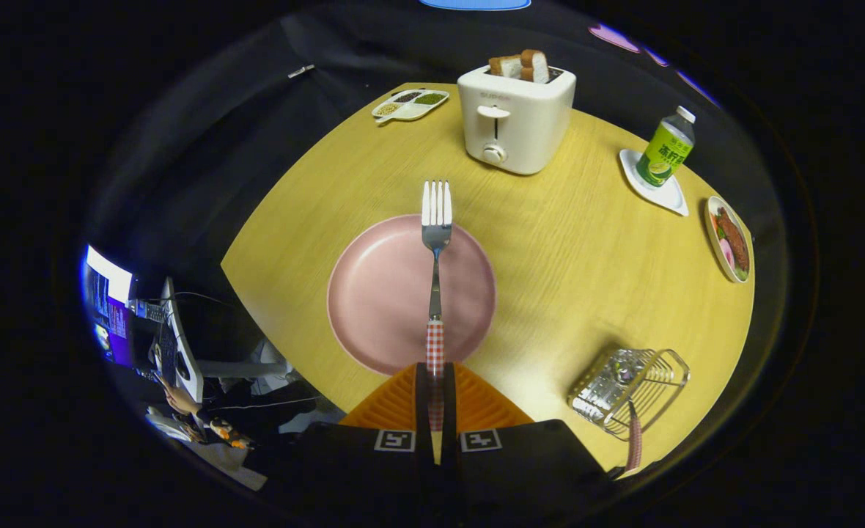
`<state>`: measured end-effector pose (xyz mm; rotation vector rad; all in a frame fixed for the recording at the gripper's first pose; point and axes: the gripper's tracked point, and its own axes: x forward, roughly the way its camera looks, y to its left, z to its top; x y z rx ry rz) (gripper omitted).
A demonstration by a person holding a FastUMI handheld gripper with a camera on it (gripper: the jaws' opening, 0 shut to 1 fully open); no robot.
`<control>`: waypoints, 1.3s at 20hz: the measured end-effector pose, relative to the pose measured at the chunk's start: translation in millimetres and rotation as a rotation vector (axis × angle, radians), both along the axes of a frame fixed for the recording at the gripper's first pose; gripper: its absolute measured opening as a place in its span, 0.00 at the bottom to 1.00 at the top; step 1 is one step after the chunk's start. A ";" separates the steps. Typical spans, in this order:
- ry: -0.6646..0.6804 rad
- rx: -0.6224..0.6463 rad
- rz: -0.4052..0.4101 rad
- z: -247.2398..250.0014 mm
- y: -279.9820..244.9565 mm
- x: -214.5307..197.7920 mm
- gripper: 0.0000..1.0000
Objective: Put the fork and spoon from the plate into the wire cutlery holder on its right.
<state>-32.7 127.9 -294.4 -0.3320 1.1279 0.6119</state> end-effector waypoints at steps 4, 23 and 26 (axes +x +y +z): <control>-0.022 -0.035 -0.011 35.5 -49.0 -5.3 0.08; 0.335 -0.302 -0.001 69.2 -234.4 -2.9 0.07; 0.404 -0.350 0.055 62.2 -241.2 -1.2 0.08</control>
